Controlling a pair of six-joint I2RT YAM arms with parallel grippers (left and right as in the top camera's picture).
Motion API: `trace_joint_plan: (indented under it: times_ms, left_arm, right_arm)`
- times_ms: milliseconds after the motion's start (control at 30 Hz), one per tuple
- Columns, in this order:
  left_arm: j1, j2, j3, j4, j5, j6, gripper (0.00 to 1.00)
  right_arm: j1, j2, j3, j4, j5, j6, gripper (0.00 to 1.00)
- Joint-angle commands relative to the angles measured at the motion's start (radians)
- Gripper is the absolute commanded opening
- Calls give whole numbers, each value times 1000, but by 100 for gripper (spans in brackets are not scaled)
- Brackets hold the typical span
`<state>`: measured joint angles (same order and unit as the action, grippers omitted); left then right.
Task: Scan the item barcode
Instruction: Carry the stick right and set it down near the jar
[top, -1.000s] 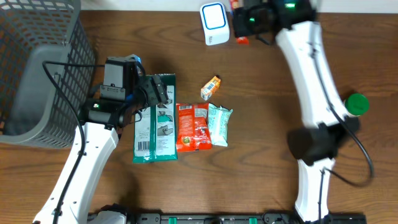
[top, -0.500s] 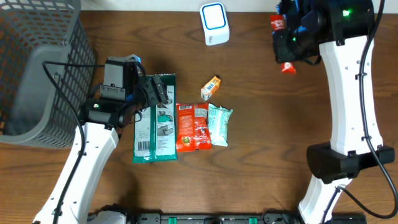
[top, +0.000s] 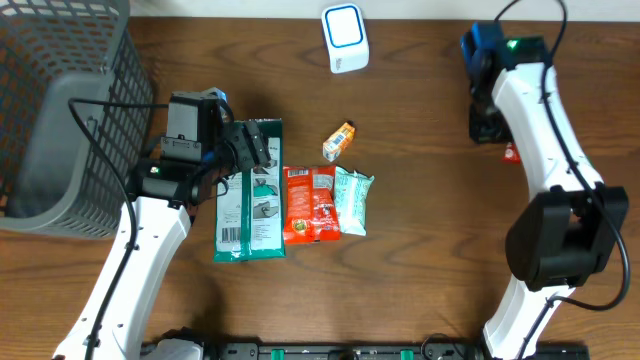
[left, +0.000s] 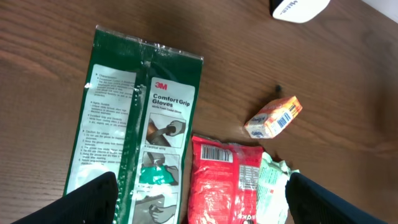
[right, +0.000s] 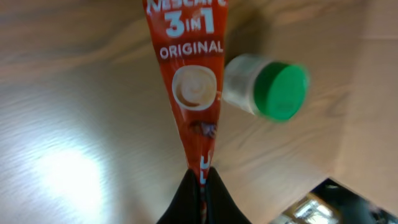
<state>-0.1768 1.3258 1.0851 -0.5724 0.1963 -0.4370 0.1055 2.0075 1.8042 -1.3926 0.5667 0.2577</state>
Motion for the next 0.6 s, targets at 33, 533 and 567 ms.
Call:
trace_joint_plan:
  times_ms: [33, 533, 567]
  left_arm:
    - [3, 1, 7, 0, -3, 17, 86]
    - [3, 1, 7, 0, -3, 17, 86]
    - [3, 1, 7, 0, -3, 17, 86]
  right_arm:
    - [-6, -6, -153, 142, 307, 64, 1]
    - [-8, -6, -576, 716, 444, -76, 1]
    - [-9, -6, -594, 749, 438, -93, 1]
